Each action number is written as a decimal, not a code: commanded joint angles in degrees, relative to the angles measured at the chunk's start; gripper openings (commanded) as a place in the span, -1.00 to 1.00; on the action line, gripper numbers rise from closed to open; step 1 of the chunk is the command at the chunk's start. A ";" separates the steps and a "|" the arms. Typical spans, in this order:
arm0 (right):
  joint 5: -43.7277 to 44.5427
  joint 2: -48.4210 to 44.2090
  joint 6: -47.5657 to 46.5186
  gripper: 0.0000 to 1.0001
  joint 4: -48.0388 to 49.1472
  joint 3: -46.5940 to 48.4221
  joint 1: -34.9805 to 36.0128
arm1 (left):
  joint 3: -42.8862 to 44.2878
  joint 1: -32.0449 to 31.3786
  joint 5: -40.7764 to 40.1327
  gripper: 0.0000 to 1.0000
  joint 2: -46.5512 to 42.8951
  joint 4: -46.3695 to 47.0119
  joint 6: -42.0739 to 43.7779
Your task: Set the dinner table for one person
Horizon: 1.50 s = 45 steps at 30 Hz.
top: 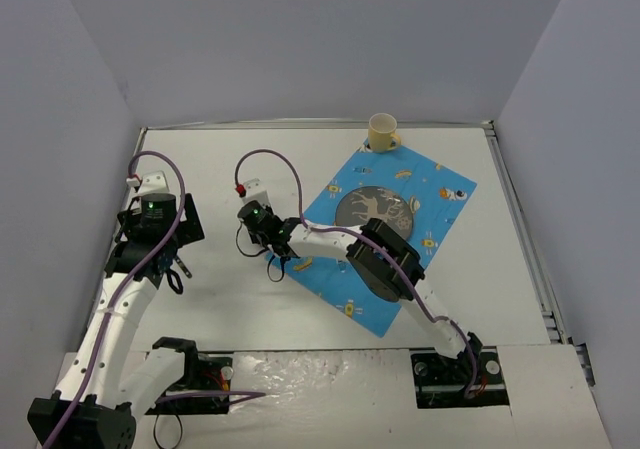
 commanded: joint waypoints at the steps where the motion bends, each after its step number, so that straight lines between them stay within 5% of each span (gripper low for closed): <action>1: -2.47 -3.52 -5.97 -1.00 1.47 -0.54 -2.40 | 0.92 0.30 -1.25 0.94 -0.68 1.87 -0.16; 10: -11.61 -26.11 -28.99 -1.00 5.97 -16.99 -7.89 | 0.98 0.30 -0.74 0.94 -1.13 1.99 0.02; 21: -30.06 -48.89 -48.01 -1.00 -7.09 -33.93 -33.25 | 0.89 0.48 0.30 0.94 -2.09 2.33 0.54; 29: -32.81 -46.21 -55.99 -1.00 -10.35 -32.64 -48.41 | 0.80 0.31 0.22 0.94 -2.36 2.25 0.63; 45: -29.17 -27.95 -61.29 -1.00 -10.10 -23.21 -52.51 | 0.99 0.30 0.38 0.94 -2.07 2.24 0.90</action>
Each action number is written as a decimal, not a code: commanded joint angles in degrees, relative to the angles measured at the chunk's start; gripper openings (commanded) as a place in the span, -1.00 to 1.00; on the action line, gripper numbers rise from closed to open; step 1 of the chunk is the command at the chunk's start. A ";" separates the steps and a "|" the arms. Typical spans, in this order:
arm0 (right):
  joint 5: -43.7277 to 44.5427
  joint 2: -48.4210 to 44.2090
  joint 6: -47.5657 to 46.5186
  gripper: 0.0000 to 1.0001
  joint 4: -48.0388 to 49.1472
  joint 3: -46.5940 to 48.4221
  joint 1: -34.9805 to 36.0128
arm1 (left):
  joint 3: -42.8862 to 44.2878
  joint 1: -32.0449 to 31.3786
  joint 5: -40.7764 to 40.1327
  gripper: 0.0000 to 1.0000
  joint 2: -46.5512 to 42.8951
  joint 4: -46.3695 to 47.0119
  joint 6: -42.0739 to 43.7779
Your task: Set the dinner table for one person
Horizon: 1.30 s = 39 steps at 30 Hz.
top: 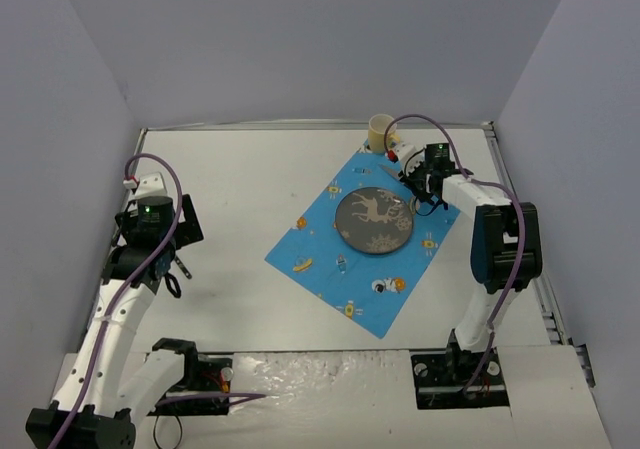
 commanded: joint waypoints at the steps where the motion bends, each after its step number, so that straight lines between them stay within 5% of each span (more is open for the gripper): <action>1: 1.27 1.51 -2.82 -1.00 2.47 5.34 -0.29 | 1.07 0.26 -0.23 0.94 0.04 2.18 0.73; 26: 5.85 11.94 -10.81 -0.90 2.54 11.08 -3.63 | 1.35 0.35 -0.86 0.94 1.96 1.72 1.02; 39: 7.51 13.11 -11.48 -0.34 2.44 12.44 -3.19 | 1.36 0.35 -0.52 0.94 2.49 1.72 1.02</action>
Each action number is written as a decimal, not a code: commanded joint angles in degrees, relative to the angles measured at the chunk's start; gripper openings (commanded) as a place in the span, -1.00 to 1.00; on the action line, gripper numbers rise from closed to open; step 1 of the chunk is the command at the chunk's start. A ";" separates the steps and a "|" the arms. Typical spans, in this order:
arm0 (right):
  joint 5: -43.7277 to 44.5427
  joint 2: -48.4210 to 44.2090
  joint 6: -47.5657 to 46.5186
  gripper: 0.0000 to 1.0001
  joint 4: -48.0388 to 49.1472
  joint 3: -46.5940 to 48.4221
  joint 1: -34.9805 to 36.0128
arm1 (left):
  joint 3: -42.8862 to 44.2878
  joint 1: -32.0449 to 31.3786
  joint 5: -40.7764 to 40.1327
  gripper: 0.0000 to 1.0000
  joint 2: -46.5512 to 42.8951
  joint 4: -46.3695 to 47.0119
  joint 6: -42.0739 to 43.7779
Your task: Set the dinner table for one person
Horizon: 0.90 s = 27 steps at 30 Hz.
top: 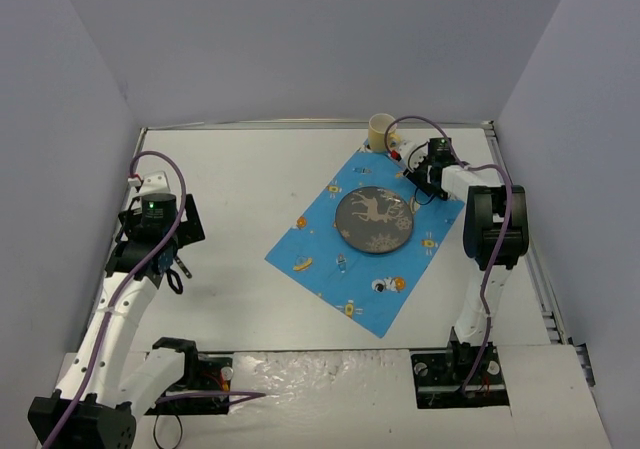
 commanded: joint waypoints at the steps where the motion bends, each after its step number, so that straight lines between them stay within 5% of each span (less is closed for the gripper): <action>1: 2.40 -0.15 -0.51 -0.33 0.33 2.18 0.09 | 1.34 0.35 -0.50 0.94 0.26 1.66 0.72; 27: 9.25 -0.20 0.98 -0.28 2.41 1.37 -0.57 | 1.34 0.35 -0.32 0.94 0.00 1.63 0.63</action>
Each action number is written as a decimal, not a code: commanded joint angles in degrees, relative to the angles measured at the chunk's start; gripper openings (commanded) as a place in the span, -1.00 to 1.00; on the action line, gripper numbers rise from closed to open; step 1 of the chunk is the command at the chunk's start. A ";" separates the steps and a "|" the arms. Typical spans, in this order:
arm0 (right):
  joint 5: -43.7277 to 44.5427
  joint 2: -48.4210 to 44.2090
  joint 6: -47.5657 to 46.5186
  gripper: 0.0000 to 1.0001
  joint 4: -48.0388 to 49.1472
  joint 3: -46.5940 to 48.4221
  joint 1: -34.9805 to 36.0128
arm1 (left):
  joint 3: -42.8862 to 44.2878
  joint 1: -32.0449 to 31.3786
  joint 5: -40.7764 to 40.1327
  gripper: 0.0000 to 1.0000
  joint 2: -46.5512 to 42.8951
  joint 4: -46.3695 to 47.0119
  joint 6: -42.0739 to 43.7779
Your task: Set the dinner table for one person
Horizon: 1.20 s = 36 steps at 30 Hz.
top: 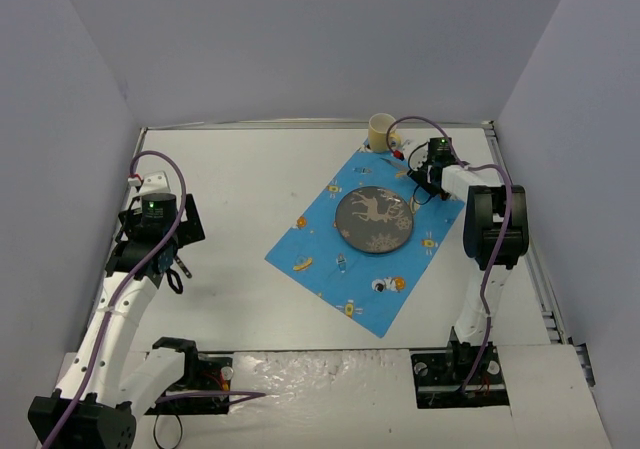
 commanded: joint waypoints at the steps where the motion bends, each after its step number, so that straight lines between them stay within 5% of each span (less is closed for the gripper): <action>1: 1.94 -0.29 1.10 -0.28 2.53 1.35 -0.52 | 1.34 0.35 -0.29 0.94 -0.07 1.63 0.63; 11: 1.44 -12.18 8.09 -0.24 1.87 -0.16 2.45 | 1.25 0.35 -0.35 0.94 0.02 1.45 0.00; 21: 3.83 -37.19 35.49 0.31 1.01 -7.73 11.64 | 1.15 0.44 -1.61 0.94 1.07 -1.67 -5.10; 27: -7.75 -53.10 57.43 0.66 2.10 -18.97 11.84 | -0.30 0.96 -4.50 0.94 1.80 -5.30 -10.20; 32: -14.16 -62.80 64.88 0.93 3.39 -27.91 11.93 | -1.50 4.46 -2.70 0.94 5.54 -5.28 -13.15; 36: -19.37 -67.72 68.05 0.95 5.86 -33.66 12.09 | -3.05 8.98 1.31 0.91 9.73 -2.13 -14.18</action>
